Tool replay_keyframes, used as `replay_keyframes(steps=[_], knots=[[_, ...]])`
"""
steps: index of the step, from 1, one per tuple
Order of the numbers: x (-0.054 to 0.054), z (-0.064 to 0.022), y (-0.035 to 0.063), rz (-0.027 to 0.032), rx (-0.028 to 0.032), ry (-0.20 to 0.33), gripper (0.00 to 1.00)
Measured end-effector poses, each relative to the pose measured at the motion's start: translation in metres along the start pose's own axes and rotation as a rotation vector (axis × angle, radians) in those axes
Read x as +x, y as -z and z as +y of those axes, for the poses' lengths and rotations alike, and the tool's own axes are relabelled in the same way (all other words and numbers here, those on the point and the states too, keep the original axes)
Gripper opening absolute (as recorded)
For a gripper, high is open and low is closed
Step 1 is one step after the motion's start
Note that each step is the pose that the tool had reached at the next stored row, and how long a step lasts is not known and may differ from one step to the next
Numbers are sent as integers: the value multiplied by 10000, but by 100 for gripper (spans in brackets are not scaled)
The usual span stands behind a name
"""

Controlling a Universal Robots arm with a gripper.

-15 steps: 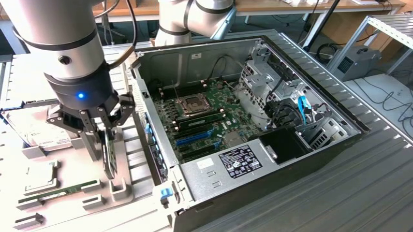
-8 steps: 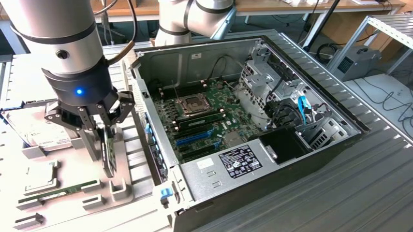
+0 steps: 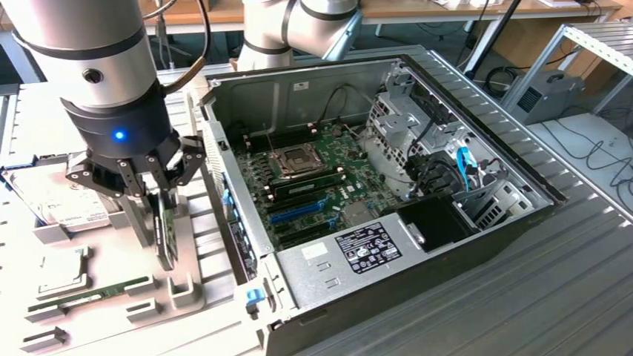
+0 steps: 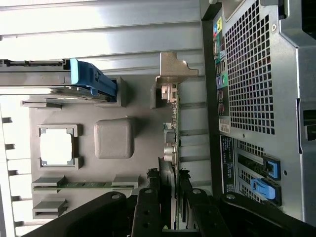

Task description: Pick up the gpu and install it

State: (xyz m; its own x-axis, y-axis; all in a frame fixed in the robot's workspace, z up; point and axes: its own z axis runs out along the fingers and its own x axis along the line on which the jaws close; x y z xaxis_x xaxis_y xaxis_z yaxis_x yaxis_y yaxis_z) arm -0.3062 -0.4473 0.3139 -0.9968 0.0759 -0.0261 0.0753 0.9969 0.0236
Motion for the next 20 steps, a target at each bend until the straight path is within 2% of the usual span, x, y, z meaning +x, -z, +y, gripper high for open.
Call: replay_keyframes(steps=[1,3,7,12,20], knots=[[0,0,7,0,1,0,26],[-2,3,98,0,1,0,26],[-8,8,336,0,0,-1,26],[-13,13,511,1,1,0,26],[-14,14,554,1,1,-1,26]])
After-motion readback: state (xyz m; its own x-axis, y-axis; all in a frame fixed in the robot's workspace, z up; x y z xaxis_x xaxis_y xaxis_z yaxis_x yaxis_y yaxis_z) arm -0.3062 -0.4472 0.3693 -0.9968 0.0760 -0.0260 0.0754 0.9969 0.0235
